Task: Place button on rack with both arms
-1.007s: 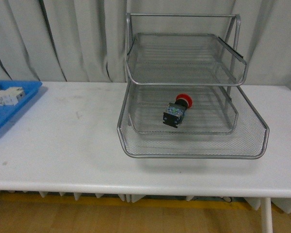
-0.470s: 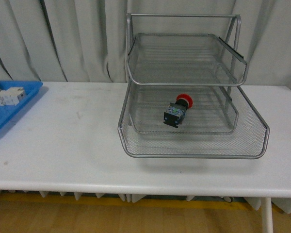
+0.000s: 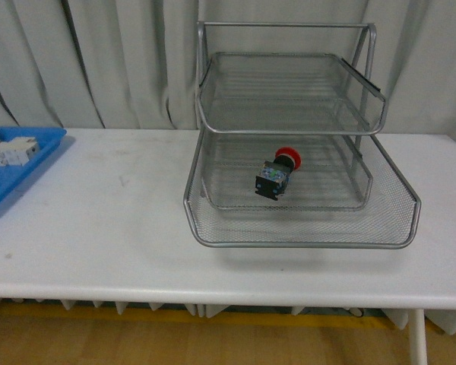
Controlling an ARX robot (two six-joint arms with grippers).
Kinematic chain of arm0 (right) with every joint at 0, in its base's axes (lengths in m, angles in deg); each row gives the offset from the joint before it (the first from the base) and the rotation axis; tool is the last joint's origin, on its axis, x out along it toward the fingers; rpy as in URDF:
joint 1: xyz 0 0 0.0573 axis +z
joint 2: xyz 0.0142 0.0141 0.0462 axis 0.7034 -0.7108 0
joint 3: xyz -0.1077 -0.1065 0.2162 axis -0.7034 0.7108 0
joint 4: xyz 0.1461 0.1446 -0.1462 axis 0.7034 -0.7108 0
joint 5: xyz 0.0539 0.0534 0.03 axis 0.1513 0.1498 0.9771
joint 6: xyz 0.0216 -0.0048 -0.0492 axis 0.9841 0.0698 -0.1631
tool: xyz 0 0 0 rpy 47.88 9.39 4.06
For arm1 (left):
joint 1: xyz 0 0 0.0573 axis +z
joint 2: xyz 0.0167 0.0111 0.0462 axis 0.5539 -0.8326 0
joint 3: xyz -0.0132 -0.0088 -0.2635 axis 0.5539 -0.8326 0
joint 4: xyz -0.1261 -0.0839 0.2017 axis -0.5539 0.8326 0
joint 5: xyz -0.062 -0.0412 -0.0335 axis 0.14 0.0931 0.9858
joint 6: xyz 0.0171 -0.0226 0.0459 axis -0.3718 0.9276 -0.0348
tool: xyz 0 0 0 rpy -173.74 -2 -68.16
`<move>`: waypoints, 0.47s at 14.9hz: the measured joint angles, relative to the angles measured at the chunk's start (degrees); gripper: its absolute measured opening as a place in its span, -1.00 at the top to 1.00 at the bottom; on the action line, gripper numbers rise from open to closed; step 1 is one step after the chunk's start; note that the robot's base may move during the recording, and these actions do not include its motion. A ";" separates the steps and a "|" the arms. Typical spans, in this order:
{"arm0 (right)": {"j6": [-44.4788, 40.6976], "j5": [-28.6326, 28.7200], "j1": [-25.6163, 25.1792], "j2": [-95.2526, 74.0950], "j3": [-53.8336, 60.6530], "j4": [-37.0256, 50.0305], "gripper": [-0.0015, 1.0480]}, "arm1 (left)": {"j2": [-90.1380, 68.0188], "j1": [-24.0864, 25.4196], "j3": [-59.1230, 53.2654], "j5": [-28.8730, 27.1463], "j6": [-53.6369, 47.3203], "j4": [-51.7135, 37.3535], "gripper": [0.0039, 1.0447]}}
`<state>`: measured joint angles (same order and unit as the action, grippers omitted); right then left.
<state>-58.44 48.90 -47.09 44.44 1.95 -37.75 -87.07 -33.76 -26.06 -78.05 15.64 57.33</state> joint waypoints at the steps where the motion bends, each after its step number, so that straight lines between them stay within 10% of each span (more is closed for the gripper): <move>1: 0.04 1.05 -0.42 -5.11 -1.53 5.20 -0.87 | 0.00 0.00 0.00 0.00 0.00 0.02 -0.88; 5: 4.81 1.51 0.02 -37.40 -14.78 29.44 -0.87 | 0.00 0.00 0.00 0.00 0.00 0.02 -0.88; 7: 10.23 1.20 3.23 -58.95 -29.86 24.92 -0.87 | 0.00 0.00 0.00 0.00 0.00 0.02 -0.88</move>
<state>-48.21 50.10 -43.86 -14.51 -27.91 -12.84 -87.07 -33.76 -26.06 -78.05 15.64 57.35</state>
